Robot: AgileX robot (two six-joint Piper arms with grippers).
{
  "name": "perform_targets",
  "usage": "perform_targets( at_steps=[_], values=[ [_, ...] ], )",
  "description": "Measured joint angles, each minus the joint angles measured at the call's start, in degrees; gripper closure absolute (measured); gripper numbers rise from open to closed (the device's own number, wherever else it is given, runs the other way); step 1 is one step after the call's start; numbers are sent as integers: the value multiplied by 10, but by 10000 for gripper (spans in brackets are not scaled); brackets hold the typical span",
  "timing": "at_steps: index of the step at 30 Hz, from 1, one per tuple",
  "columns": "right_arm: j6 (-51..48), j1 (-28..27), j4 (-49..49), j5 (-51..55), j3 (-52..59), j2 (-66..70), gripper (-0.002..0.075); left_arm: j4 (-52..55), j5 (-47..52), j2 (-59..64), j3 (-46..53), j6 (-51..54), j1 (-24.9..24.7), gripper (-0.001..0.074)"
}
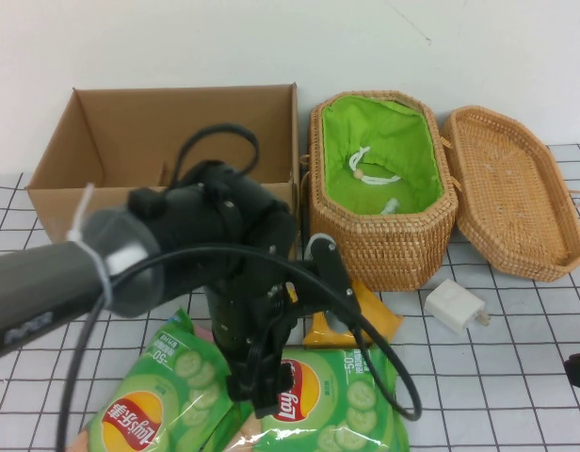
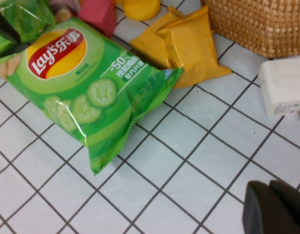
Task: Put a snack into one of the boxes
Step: Pick up the potato chip
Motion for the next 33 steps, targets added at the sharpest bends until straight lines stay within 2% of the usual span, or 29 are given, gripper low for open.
perform_targets(
  at_steps=[4, 11, 13, 16, 18, 23, 33],
  values=[
    [0, 0, 1, 0, 0, 0, 727, 32, -5, 23, 0, -7, 0, 225],
    [0, 0, 2, 0, 0, 0, 727, 42, -11, 46, -1, -10, 0, 370],
    [0, 0, 2, 0, 0, 0, 727, 47, -11, 52, -1, -10, 0, 448],
    [0, 0, 3, 0, 0, 0, 727, 56, -9, 54, -1, -11, 0, 613],
    [0, 0, 5, 0, 0, 0, 727, 63, -6, 54, -1, -19, 0, 682],
    [0, 0, 9, 0, 0, 0, 727, 91, 8, 49, -1, -42, -1, 726],
    [0, 0, 11, 1, 0, 0, 727, 159, 27, -44, -1, -87, -1, 733]
  ],
)
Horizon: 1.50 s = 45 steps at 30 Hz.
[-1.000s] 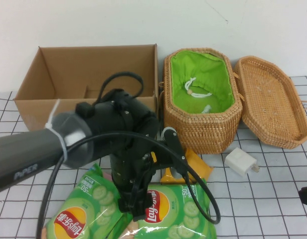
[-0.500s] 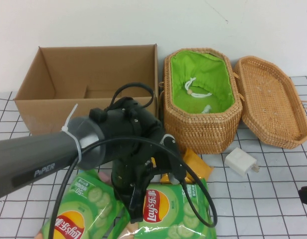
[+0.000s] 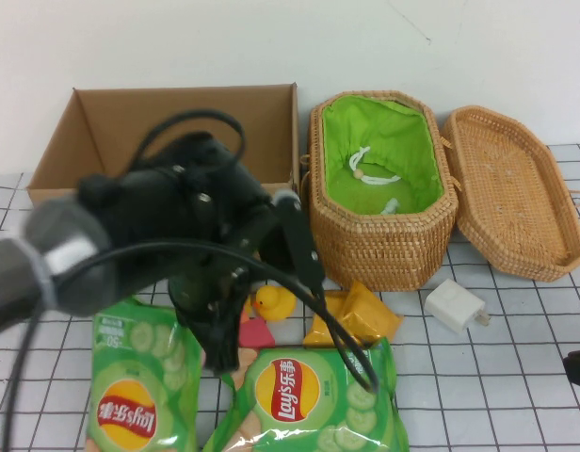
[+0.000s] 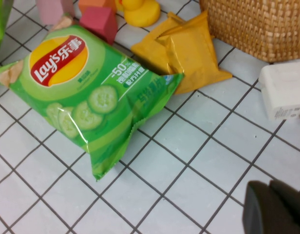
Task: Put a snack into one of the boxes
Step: Pick up the potato chip, then place the potato chip in the potato chip box
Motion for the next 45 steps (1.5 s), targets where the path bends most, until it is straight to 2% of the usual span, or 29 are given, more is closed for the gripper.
perform_targets(
  at_steps=[8, 20, 27, 33, 38, 45],
  values=[
    [0, 0, 2, 0, 0, 0, 727, 24, 15, -76, -25, -64, 21, 734],
    [0, 0, 3, 0, 0, 0, 727, 36, 12, -105, -156, -69, 69, 734],
    [0, 0, 4, 0, 0, 0, 727, 46, -50, -91, -237, -80, 142, 734],
    [0, 0, 4, 0, 0, 0, 727, 52, -152, -70, -280, -95, 194, 734],
    [0, 0, 4, 0, 0, 0, 727, 55, -244, -33, -289, -121, 217, 734],
    [0, 0, 4, 0, 0, 0, 727, 98, -267, 50, -289, -180, 222, 732]
  ],
)
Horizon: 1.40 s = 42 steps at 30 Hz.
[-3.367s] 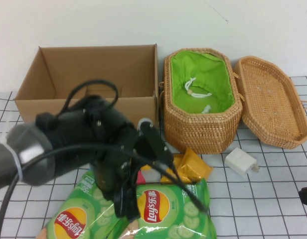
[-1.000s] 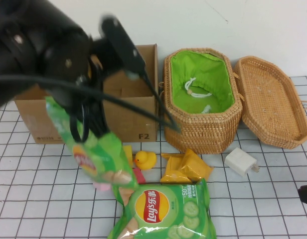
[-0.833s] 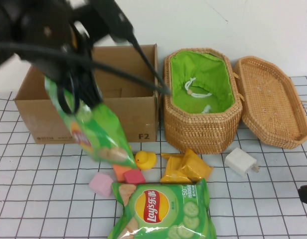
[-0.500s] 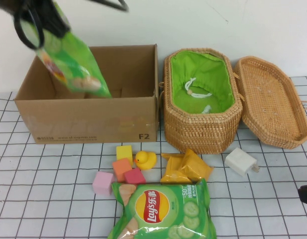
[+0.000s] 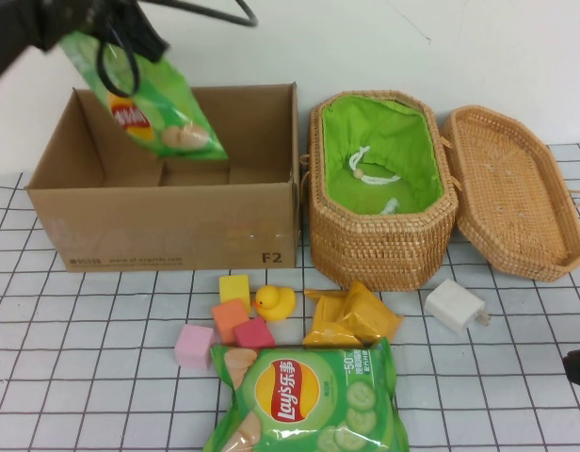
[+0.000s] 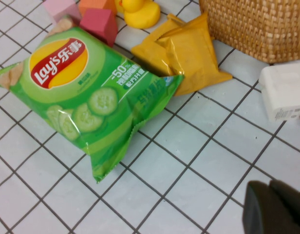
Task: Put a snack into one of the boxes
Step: Place the potato chip in the potato chip box, then pick up the potato chip
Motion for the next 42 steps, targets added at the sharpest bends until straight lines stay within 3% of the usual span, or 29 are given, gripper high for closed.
perform_targets(
  at_steps=[3, 9, 11, 14, 18, 21, 29, 33, 42],
  values=[
    [0, 0, 0, 0, 0, 0, 727, 7, -7, 25, 0, -34, 0, 671],
    [-1, 0, 1, 0, 0, 0, 727, 8, -11, 42, 0, -79, 0, 300],
    [-2, 0, 1, 0, 0, 0, 727, 9, -11, 42, 0, -91, 0, 265],
    [-2, 0, 1, 0, 0, 0, 727, 9, 4, 37, 0, -114, 0, 356],
    [-2, 0, 1, 0, 0, 0, 727, -18, 47, 16, 0, -123, 0, 625],
    [-2, 0, 1, 0, 0, 0, 727, -87, 110, -11, 0, -94, 0, 706],
    [-2, 0, 1, 4, 0, 0, 727, -363, 263, -82, 29, 100, 0, 734],
    [-10, 0, 3, 15, 0, 0, 727, -446, 264, -145, 122, 176, 0, 735],
    [-17, 0, 5, 19, 0, 0, 727, -524, 197, -303, 393, 189, 1, 736]
  ],
)
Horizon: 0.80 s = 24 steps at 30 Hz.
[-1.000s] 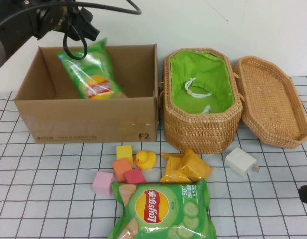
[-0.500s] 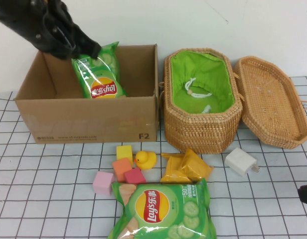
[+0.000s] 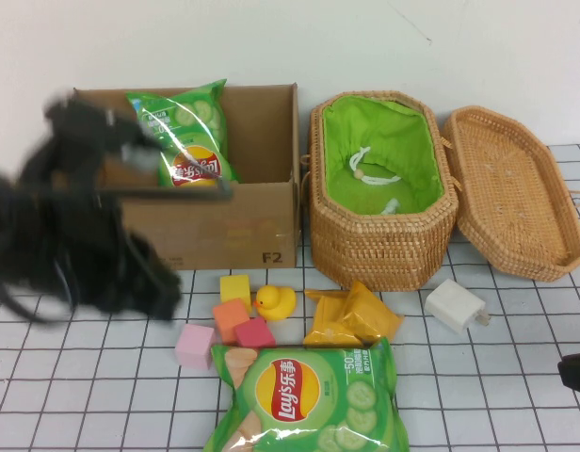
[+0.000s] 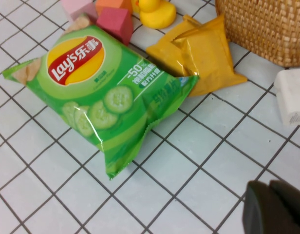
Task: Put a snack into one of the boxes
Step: Pick up the potato chip
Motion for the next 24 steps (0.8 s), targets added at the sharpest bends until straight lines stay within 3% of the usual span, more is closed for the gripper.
perform_targets(
  at_steps=[6, 13, 16, 21, 24],
  values=[
    [-4, 0, 0, 1, 0, 0, 727, -125, -64, -13, 156, -54, 0, 736],
    [-7, 0, 5, 4, 0, 0, 727, -165, -146, -6, 244, -78, 0, 699],
    [-7, 0, 7, 6, 0, 0, 727, -176, -161, 12, 247, -79, 0, 570],
    [-7, 0, 9, 9, 0, 0, 727, -187, -192, 74, 247, -81, 0, 260],
    [-7, 0, 9, 11, 0, 0, 727, -200, -211, 121, 247, -78, 0, 220]
  ],
)
